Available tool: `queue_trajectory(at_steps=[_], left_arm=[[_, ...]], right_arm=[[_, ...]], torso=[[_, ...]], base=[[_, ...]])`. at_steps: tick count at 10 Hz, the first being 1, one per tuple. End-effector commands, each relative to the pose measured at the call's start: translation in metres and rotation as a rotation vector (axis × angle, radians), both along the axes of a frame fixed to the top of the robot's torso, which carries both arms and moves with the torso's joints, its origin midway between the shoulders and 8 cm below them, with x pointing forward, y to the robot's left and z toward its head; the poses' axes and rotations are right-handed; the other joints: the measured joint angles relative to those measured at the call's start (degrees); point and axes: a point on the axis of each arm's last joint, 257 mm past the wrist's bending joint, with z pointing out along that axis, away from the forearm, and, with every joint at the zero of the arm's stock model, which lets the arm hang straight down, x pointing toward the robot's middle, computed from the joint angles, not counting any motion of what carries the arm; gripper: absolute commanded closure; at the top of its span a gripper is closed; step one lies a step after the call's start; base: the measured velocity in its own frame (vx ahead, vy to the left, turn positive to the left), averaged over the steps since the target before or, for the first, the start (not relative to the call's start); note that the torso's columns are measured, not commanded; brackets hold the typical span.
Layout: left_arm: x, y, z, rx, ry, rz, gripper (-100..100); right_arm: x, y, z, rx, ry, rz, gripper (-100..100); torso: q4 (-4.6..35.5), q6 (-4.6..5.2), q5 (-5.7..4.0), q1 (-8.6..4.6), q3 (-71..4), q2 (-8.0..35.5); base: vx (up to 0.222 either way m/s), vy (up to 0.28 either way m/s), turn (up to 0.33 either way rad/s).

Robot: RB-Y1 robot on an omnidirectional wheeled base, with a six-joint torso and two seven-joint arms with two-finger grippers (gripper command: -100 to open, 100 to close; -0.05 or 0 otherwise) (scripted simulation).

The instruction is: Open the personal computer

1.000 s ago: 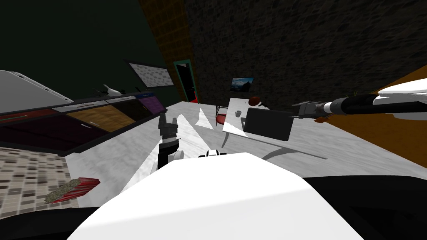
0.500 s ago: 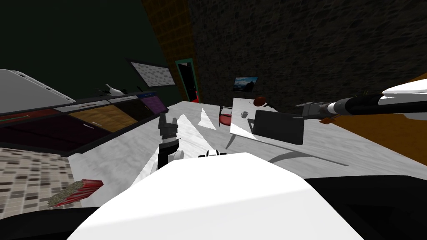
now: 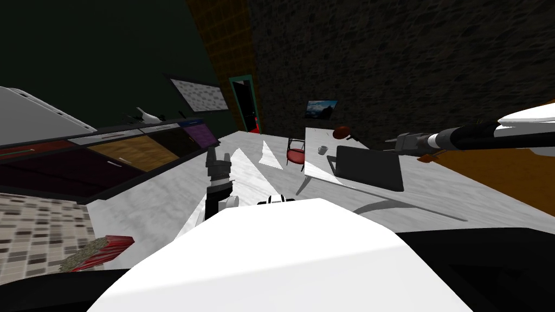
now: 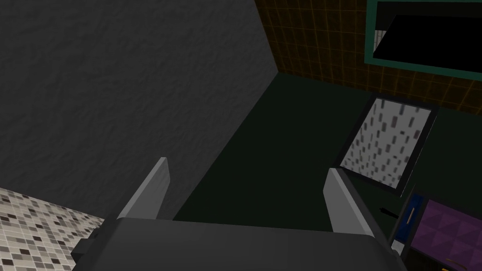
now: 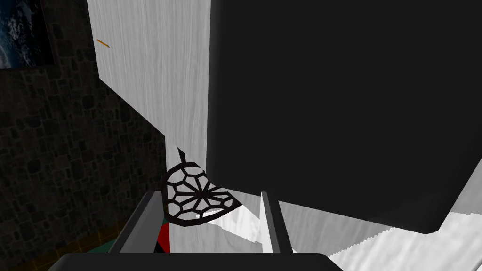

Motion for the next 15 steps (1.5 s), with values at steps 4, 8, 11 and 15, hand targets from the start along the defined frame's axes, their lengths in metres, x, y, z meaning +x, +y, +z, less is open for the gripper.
queue_trajectory(at_steps=[4, 8, 11, 15], left_arm=[[0.000, 0.000, 0.000, 0.000, 0.000, 0.000, 0], [0.000, 0.000, 0.000, 0.000, 0.000, 0.000, 0], [0.000, 0.000, 0.000, 0.000, 0.000, 0.000, 0], [0.000, 0.000, 0.000, 0.000, 0.000, 0.000, 0]], right_arm=[[-0.020, 0.018, -0.003, 0.043, 0.118, 0.015, 100], [-0.013, 0.027, 0.024, 0.037, 0.105, 0.027, -100], [-0.011, 0.036, 0.041, 0.036, 0.104, 0.035, -100], [-0.011, 0.036, 0.042, 0.037, 0.105, 0.035, 0]], torso=[[-0.11, -0.04, 0.13, 0.35, -0.21, -0.30], [0.05, -0.01, 0.10, 0.30, 0.11, 0.15], [-0.09, -0.03, 0.10, 0.27, -0.18, -0.27], [-0.05, -0.02, 0.12, 0.30, -0.10, -0.14]], base=[[0.133, -0.050, -0.022], [0.016, -0.023, -0.032], [0.003, -0.016, -0.037], [0.000, 0.000, 0.000]])
